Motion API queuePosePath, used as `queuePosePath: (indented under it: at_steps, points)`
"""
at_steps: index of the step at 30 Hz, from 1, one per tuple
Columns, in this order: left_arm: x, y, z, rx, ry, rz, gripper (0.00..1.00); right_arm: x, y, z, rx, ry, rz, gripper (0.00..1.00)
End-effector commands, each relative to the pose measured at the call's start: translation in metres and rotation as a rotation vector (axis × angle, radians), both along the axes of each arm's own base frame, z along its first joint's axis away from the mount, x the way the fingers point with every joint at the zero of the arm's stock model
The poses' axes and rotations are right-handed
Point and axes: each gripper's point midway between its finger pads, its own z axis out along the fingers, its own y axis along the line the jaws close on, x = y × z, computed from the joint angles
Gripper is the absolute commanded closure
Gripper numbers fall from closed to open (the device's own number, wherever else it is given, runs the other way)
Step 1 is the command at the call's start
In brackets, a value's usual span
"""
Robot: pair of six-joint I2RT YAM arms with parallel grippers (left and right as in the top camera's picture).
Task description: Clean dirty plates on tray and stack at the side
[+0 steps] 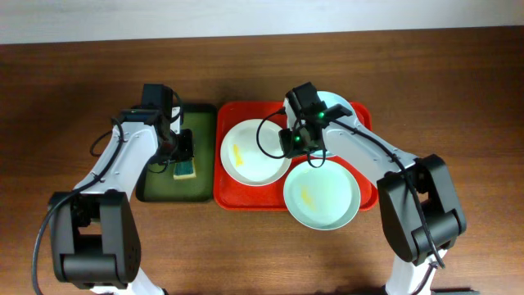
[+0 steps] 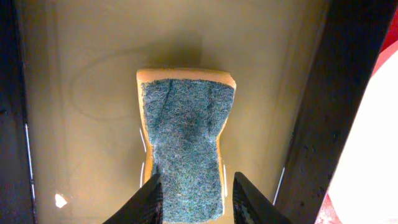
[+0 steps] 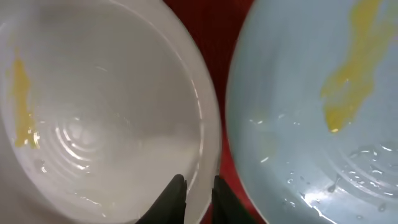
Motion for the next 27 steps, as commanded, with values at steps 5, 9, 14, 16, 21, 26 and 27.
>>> queuePosePath:
  at_steps: [5,9,14,16,21,26,27]
  points:
    - [0.002,0.001,-0.001,0.01,-0.001,0.005,0.66,-0.008,-0.009,-0.016,-0.056,0.039,-0.065,0.87]
    - [0.002,0.001,-0.001,0.01,-0.001,0.005,0.66,-0.017,0.004,-0.017,-0.06,0.044,-0.034,0.87]
    - [0.001,0.001,-0.001,0.01,0.002,0.005,0.66,-0.021,0.003,-0.018,-0.063,0.067,-0.079,0.75]
    - [0.001,0.001,-0.001,0.01,0.002,0.005,0.66,-0.01,0.002,-0.016,-0.073,0.017,-0.09,0.72]
    - [0.001,0.001,-0.001,0.01,0.002,0.005,0.66,-0.007,0.003,-0.016,-0.068,0.003,-0.092,0.83]
    - [0.001,0.001,-0.001,0.01,0.002,0.005,0.66,-0.008,0.003,-0.027,-0.076,0.018,-0.091,0.84]
    - [0.001,0.001,-0.001,0.01,0.002,0.005,0.66,-0.008,0.003,-0.029,-0.078,0.022,-0.091,0.88]
